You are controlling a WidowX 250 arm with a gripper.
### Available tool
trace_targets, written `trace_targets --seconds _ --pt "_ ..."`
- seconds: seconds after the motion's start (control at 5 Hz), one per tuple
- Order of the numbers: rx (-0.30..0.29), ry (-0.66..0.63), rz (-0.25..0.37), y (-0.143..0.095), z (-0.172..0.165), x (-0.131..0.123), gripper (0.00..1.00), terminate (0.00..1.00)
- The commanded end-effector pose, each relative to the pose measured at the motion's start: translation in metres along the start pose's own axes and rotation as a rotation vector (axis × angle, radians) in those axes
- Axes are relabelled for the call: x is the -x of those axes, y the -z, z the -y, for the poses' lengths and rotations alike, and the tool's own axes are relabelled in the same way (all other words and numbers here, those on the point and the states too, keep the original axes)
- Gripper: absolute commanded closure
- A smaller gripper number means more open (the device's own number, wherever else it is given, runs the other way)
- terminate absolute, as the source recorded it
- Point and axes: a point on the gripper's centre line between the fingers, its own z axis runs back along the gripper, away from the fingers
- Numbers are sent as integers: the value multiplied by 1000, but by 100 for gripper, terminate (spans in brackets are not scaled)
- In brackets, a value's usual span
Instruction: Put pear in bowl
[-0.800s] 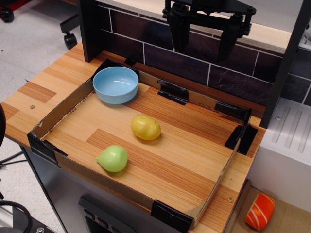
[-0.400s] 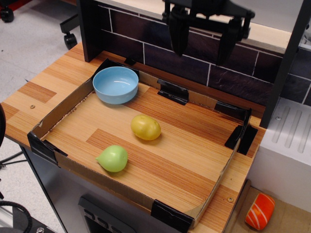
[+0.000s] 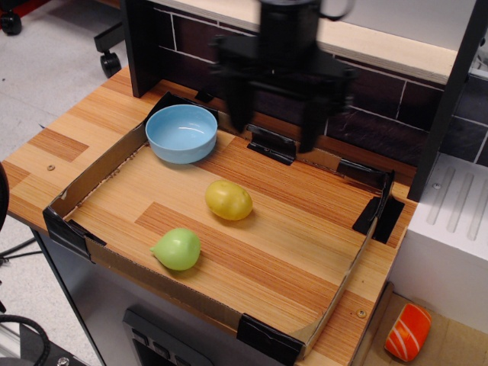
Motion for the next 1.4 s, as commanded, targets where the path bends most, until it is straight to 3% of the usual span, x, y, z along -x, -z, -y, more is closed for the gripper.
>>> trace_targets --seconds 0.0,0.6,1.2 --pt "-6 -129 -1 3 -27 38 0 0" --pt "-77 -107 42 44 -56 58 0 0" --pt "-95 -70 47 72 -52 57 0 0"
